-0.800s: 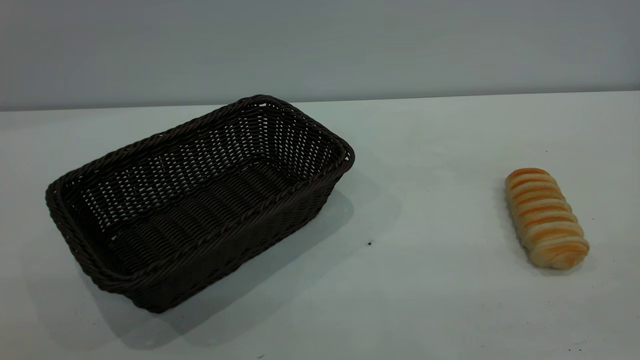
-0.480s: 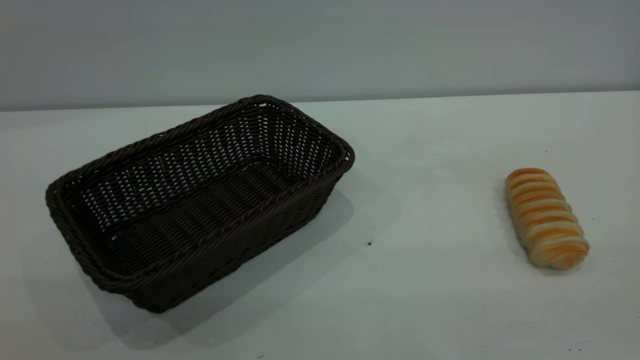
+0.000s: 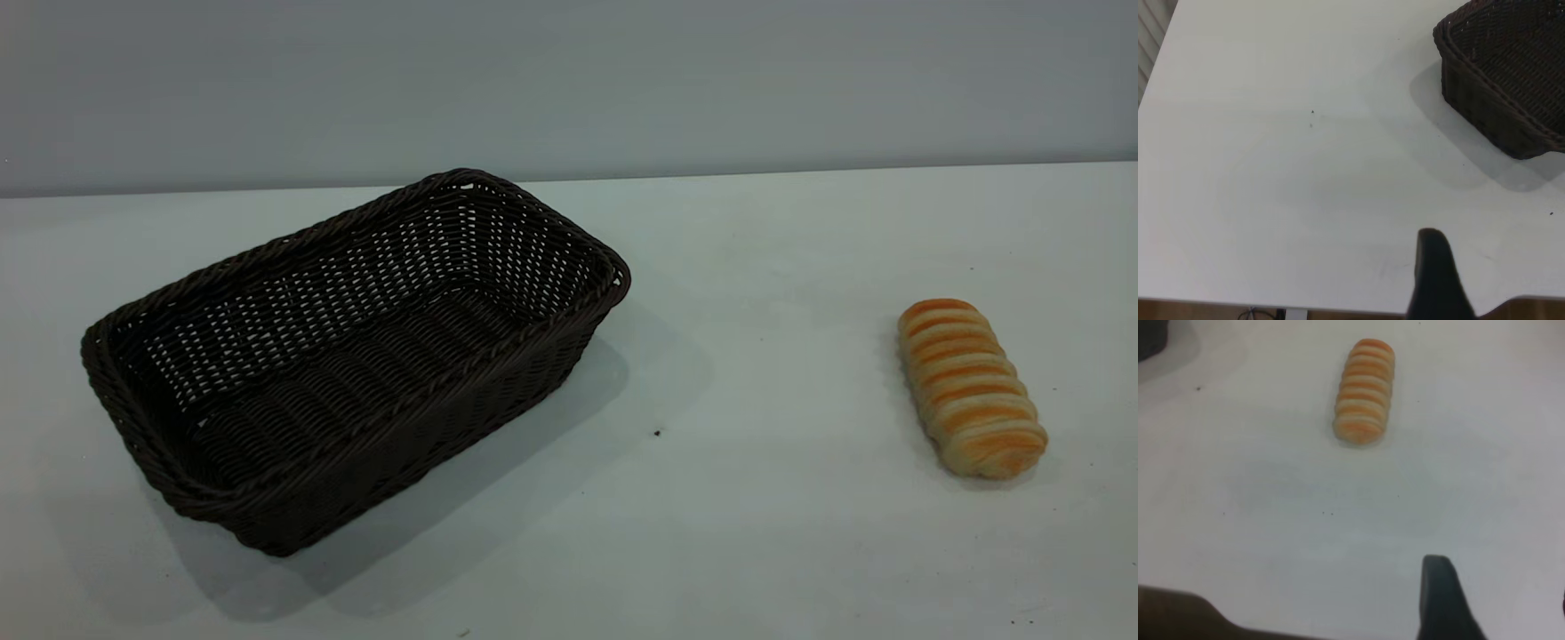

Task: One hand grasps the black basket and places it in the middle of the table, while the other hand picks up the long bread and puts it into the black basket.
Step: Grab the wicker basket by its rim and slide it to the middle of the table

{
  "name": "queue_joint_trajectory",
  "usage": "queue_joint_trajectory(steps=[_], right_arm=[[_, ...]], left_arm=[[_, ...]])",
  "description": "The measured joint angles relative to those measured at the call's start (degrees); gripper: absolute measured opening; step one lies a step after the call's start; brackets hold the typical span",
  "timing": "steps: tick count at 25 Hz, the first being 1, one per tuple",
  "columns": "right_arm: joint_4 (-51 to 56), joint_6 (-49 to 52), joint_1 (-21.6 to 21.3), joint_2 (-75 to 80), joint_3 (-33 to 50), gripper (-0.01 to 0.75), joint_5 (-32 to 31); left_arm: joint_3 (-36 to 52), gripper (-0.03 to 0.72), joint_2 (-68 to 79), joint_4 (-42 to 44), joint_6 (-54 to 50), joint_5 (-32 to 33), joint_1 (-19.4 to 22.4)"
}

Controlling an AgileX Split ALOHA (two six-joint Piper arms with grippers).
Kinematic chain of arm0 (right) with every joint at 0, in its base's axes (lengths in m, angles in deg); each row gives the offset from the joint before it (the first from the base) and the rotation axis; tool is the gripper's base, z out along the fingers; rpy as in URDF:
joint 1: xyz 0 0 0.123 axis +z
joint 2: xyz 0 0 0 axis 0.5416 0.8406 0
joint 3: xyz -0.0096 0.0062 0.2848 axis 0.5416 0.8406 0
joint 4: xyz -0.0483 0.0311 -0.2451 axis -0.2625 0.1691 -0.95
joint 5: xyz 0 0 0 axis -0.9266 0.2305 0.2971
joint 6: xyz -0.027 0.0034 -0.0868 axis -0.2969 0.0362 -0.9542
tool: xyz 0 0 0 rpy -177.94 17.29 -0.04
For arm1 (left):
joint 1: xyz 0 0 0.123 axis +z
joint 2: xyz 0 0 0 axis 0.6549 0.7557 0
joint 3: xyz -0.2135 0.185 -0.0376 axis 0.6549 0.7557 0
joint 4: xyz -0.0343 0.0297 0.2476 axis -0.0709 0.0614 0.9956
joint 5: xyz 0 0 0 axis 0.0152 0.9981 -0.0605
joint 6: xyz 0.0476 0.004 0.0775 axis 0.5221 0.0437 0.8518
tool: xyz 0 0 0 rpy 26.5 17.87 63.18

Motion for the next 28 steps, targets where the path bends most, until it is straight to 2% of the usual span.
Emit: queue_joint_trajectory(steps=[20,25,28], right_arm=[[0.0,0.1,0.0,0.0,0.0,0.406,0.0],[0.0,-0.1,0.0,0.6,-0.5,0.406,0.7],[0.1,-0.1,0.0,4.0,-1.7,0.406,3.2]], left_arm=[[0.0,0.532,0.0,-0.1,0.2,0.0,0.0],[-1.0,0.532,0.0,-1.5,0.4,-5.0,0.0],[-1.4,0.532,2.6,-2.7,0.2,-5.7,0.0]])
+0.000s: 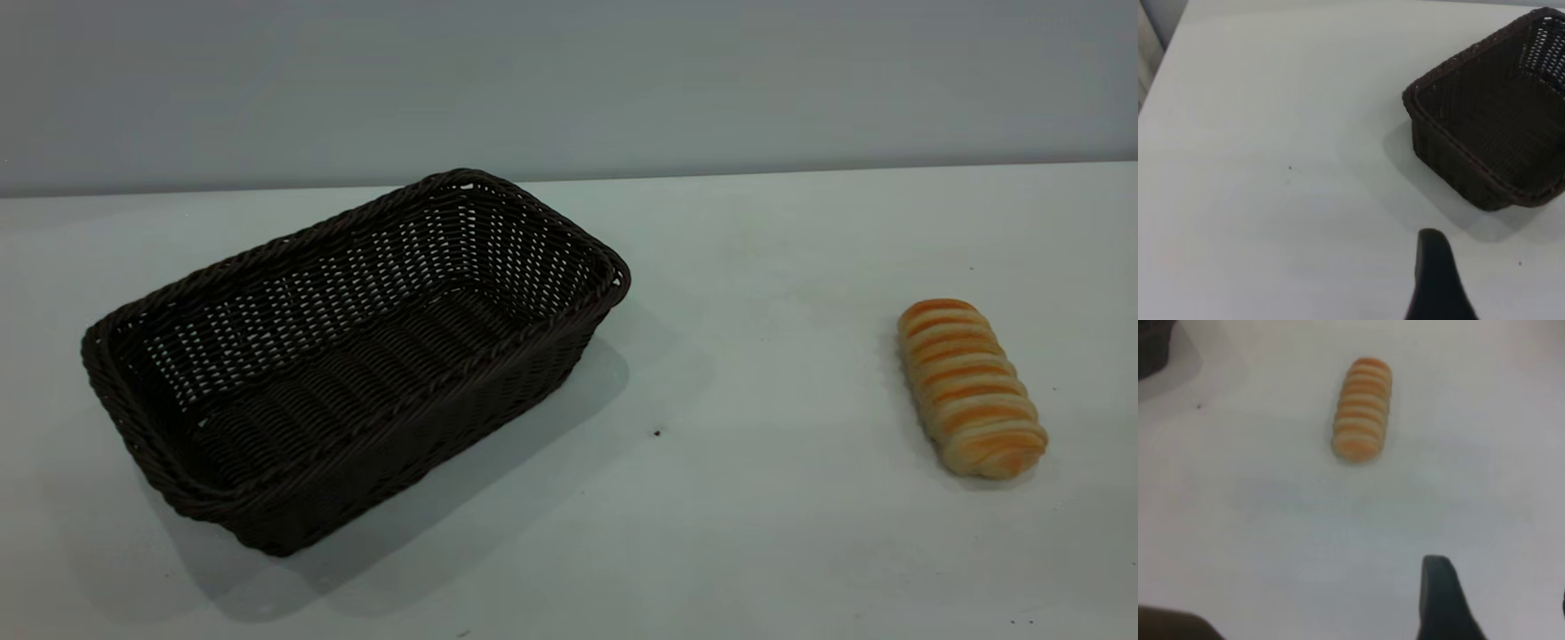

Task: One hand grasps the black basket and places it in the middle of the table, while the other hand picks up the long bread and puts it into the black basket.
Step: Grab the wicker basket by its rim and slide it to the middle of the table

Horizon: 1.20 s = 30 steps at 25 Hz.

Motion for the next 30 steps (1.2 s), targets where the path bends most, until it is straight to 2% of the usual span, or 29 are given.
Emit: queue_joint_trajectory(steps=[6,13,19,23,30], right_arm=[[5.2,-2.8,0.0,14.7,-2.3,0.423,7.1],[11.6,-6.4,0.0,28.6,-3.1,0.454,14.1],[12.1,-7.3,0.0,29.8,-3.1,0.454,16.0],[12.1,-7.6,0.0,29.8,-3.1,0.454,16.1],[12.2,-7.7,0.0,29.8,-3.1,0.454,16.1]], left_arm=[[-2.8,0.532,21.1,-0.5,-2.4,-0.4,0.0],[-9.7,0.532,47.4,-0.6,-9.3,-8.7,0.0],[-10.3,0.528,66.8,-1.6,-15.6,-18.6,0.0],[-10.4,0.500,78.7,-2.0,-22.3,-24.7,-0.5],[-16.0,0.458,90.1,-1.9,-30.1,-29.4,-5.4]])
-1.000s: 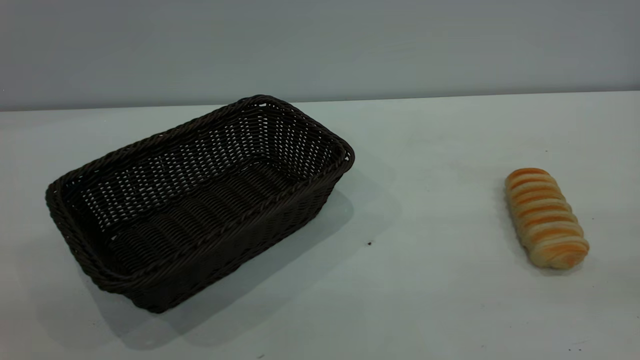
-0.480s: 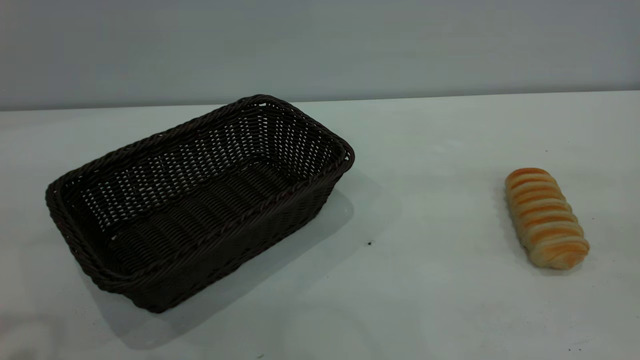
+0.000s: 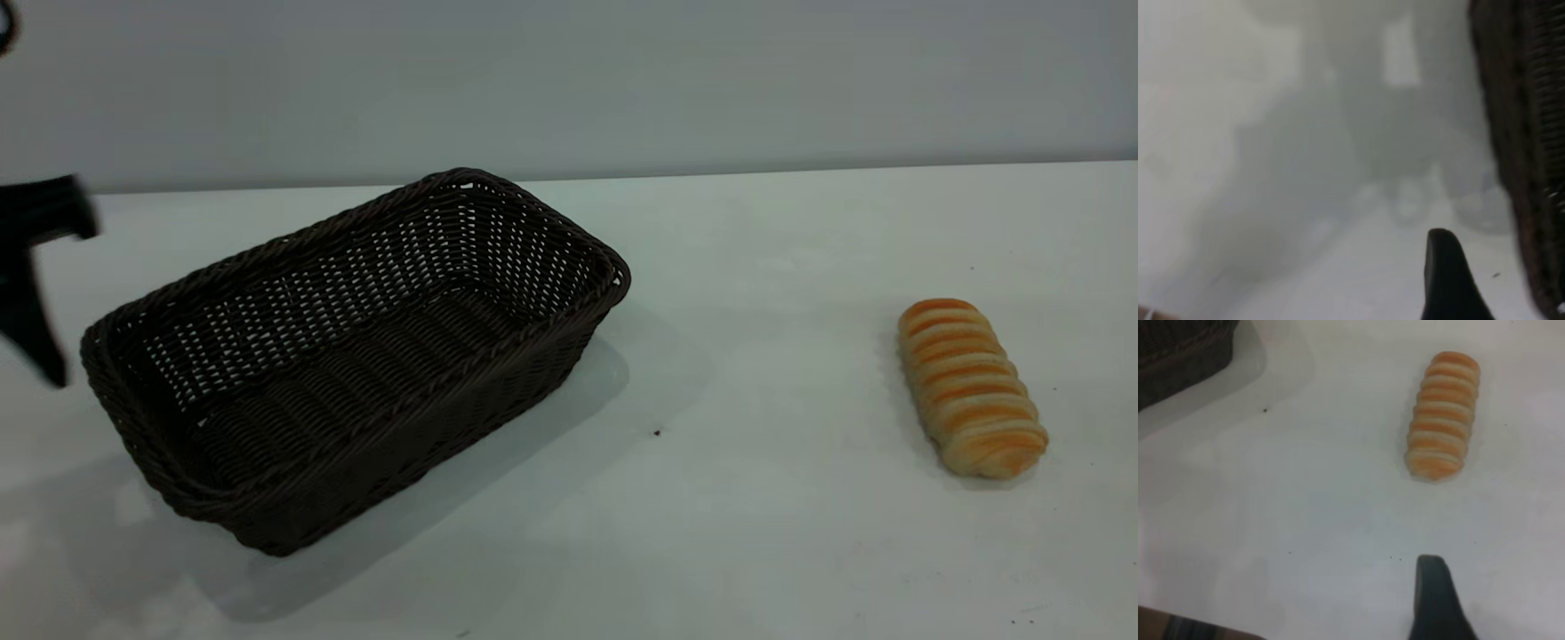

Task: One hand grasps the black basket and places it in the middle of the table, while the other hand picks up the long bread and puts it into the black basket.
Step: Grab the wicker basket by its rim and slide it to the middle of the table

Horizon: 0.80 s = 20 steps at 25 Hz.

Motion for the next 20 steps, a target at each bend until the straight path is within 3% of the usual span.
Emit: queue_joint_trajectory(steps=[11,20], right_arm=[[0.0,0.0,0.0,0.0,0.0,0.454,0.2],[0.1,0.0,0.0,0.0,0.0,0.454,0.2]], left_arm=[[-2.8,0.458,12.1,-1.0,-5.2,-4.6,-0.5],[-3.3,0.457,15.6,-9.6,2.7,-8.8,-0.5]])
